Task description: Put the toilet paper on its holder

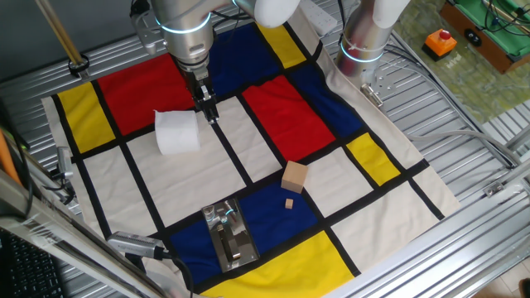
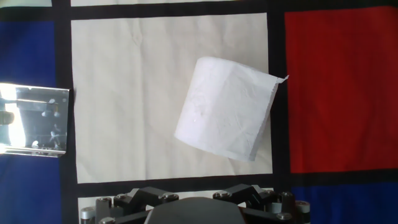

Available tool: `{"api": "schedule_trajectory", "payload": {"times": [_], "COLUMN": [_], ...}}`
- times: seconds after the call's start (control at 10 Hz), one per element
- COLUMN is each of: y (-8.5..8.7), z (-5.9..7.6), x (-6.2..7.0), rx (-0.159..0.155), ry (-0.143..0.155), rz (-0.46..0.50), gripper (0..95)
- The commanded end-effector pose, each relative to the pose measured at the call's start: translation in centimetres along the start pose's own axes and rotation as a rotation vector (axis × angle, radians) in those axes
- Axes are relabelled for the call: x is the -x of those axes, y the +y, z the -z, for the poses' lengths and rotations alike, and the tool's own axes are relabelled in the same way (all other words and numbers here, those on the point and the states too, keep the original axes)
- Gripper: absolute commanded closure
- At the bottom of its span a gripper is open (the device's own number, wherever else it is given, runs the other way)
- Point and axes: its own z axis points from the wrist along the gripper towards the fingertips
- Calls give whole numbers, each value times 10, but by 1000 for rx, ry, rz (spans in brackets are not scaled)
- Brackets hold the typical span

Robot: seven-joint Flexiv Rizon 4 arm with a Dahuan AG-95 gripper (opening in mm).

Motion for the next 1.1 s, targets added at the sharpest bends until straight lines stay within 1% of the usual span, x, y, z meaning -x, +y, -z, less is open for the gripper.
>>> {"api": "schedule_trajectory", "payload": {"times": [0.1,0.9,1.1], "y": [0,6,5], "z": [0,6,7], "x": [0,5,5], "rx": [-43,-42,-38], "ry": [-143,-142,-128], "rz": [-108,-119,-123], "gripper": [950,950,950]}}
